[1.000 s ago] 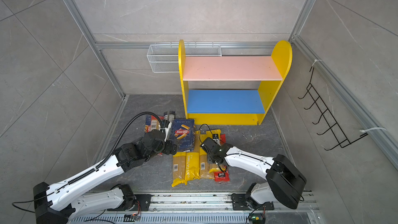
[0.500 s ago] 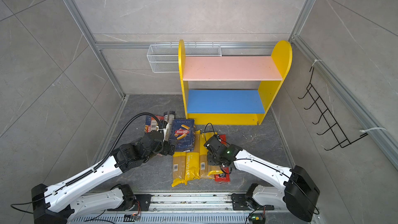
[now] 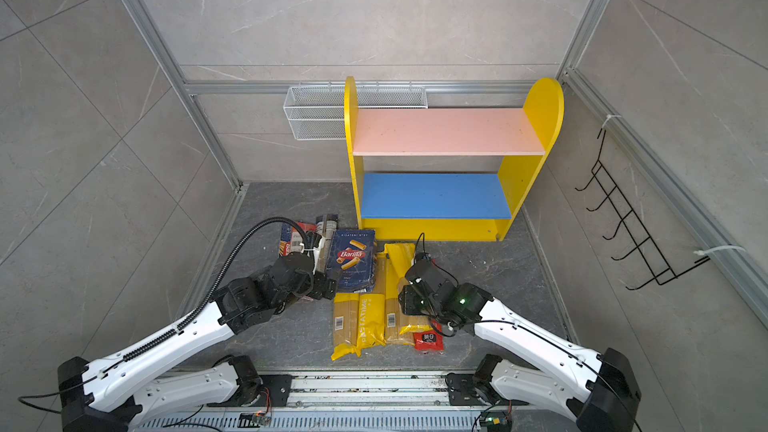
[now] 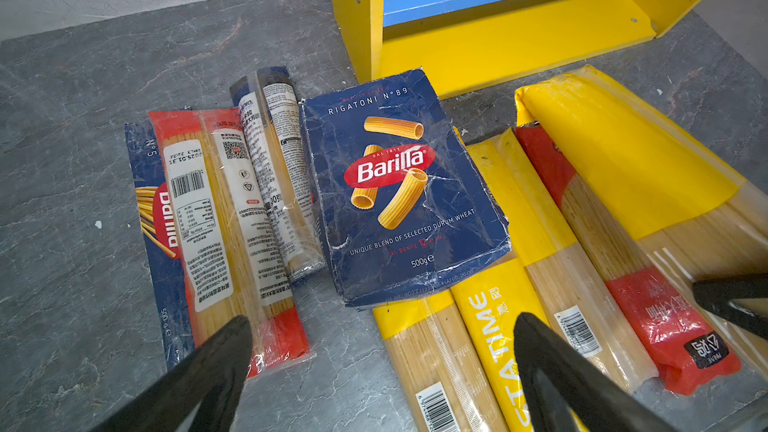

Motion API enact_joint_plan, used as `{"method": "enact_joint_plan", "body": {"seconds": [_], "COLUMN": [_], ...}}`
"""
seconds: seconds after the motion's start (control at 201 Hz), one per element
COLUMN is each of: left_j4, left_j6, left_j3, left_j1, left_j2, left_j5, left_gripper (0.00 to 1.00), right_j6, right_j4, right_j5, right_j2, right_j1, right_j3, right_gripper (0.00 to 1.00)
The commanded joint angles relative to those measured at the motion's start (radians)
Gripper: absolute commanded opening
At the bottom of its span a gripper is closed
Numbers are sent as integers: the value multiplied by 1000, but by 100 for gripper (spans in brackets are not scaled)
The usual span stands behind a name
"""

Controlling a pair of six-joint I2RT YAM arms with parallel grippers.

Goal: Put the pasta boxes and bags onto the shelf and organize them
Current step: 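Carry the yellow bag to the blue shelf and stand it upright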

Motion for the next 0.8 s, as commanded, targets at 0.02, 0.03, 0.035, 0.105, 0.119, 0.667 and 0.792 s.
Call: {"method": "enact_joint_plan", "body": {"seconds": [0.02,0.03,0.035,0.105,0.119,0.667,0.792], "left_j4": [-14,-15,-14,-12,-12,-14,-13], "left_j6": [-21,-20,-21,-20,-20,-48,-44], "left_j3": [39,38,38,37,35,-4,-3], "left_j1": [-5,-4,-4,-5,-4,-4,-4], "left_j2": [-32,-32,-32,-33,-33,-68,-65], "left_j5": [-25,-26,-23,-27,-28,-40,-46], "left_gripper": [100,100,100,100,100,100,100], "right_j6": [-25,-27,-28,-42,-43,-162,-159], "right_j4": [113,114,114,123,125,352,424], "right_j5": [44,45,45,47,48,-3,-29], "right_j2": [-50,-49,-49,-35,-31,243,318], "right_j1": [-9,-10,-10,-18,-20,-209,-251], "right_j3": [87,90,91,114,118,302,333], "right_gripper": [27,27,27,27,27,28,28]}}
